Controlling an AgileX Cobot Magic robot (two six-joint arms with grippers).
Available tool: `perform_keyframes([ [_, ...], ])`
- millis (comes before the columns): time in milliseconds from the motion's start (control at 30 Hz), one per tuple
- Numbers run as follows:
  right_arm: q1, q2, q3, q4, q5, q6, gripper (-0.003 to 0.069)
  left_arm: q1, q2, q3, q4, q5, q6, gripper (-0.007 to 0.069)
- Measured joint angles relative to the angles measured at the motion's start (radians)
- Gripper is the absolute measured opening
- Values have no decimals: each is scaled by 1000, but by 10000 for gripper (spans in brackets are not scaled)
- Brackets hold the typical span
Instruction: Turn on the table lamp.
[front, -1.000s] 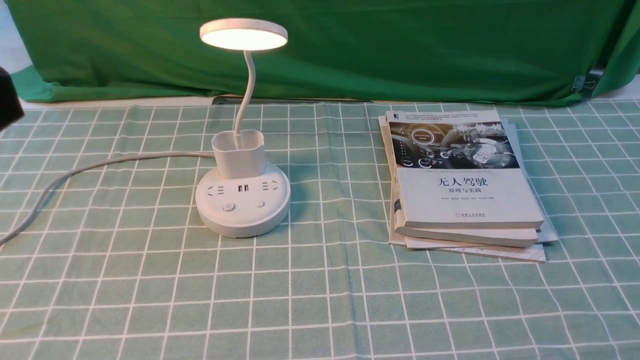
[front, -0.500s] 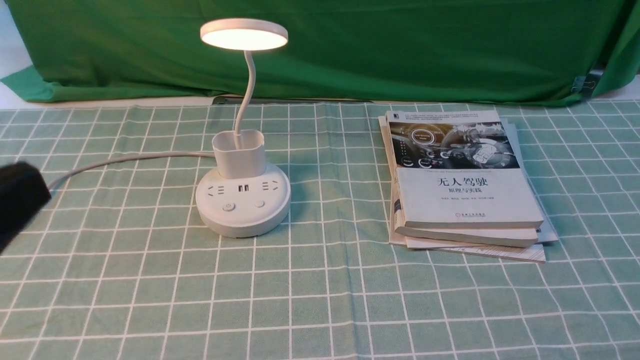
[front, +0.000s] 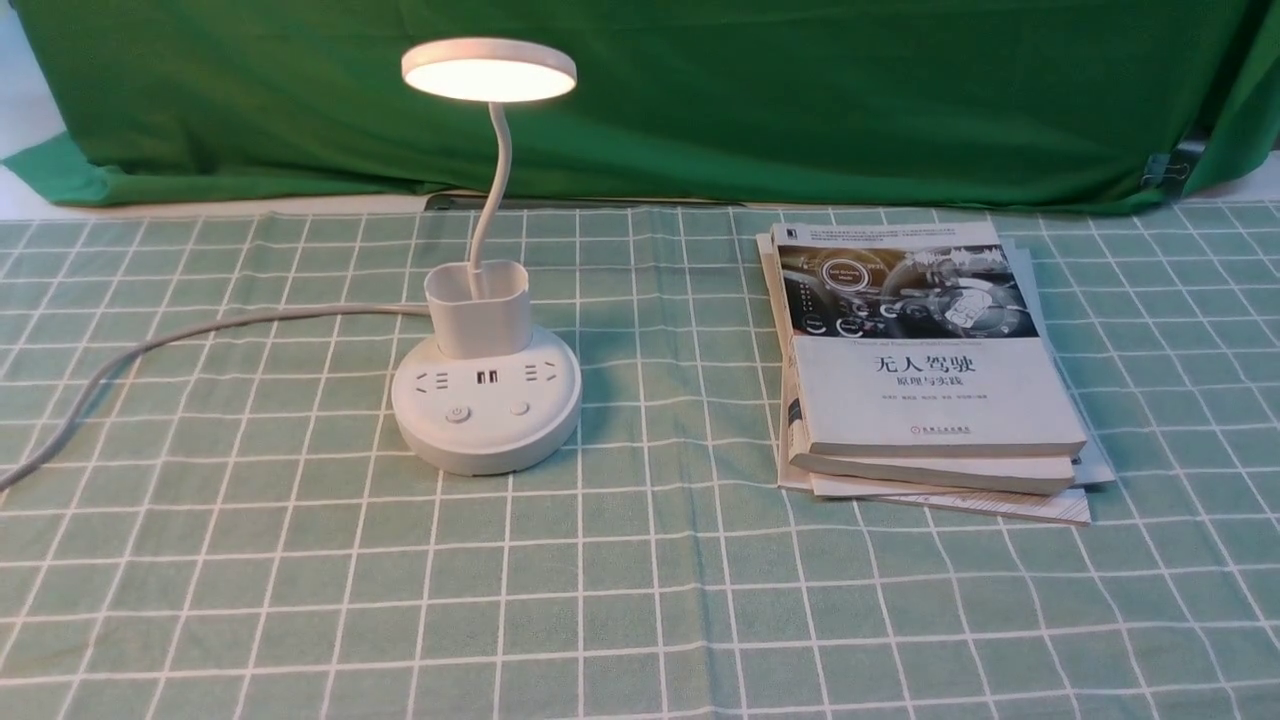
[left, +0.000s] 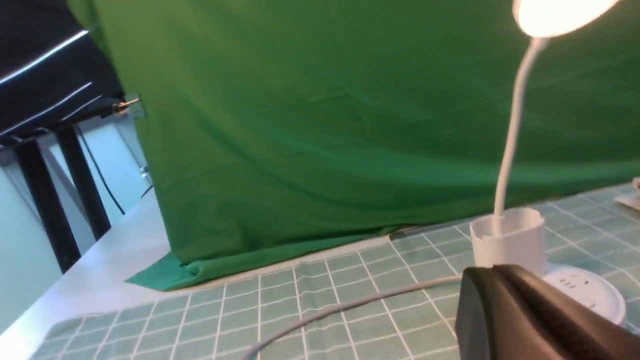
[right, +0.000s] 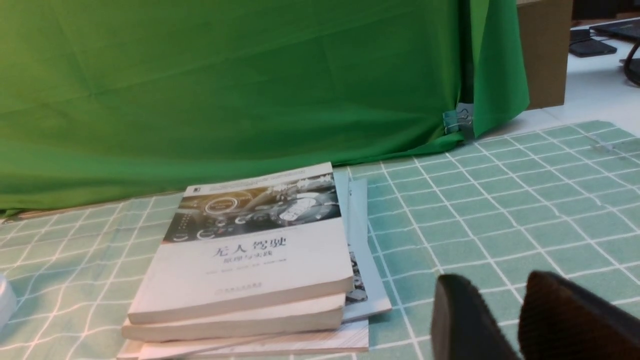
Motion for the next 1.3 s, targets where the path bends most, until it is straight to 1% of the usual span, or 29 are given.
perform_keyframes([
  [133,0,0,0,0,0,0,241,4,-2,0,-13,81,-77,1],
  [267,0,0,0,0,0,0,241,4,-3,0,-39,232,-192,1],
  [300,0,0,0,0,0,0,241,4,-3,0,-39,232,-197,1],
  [367,0,0,0,0,0,0,241,4,-3,2,-43,283,-235,1],
  [1300,0,0,0,0,0,0,239,5,-3,2,-45,291,-244,1],
])
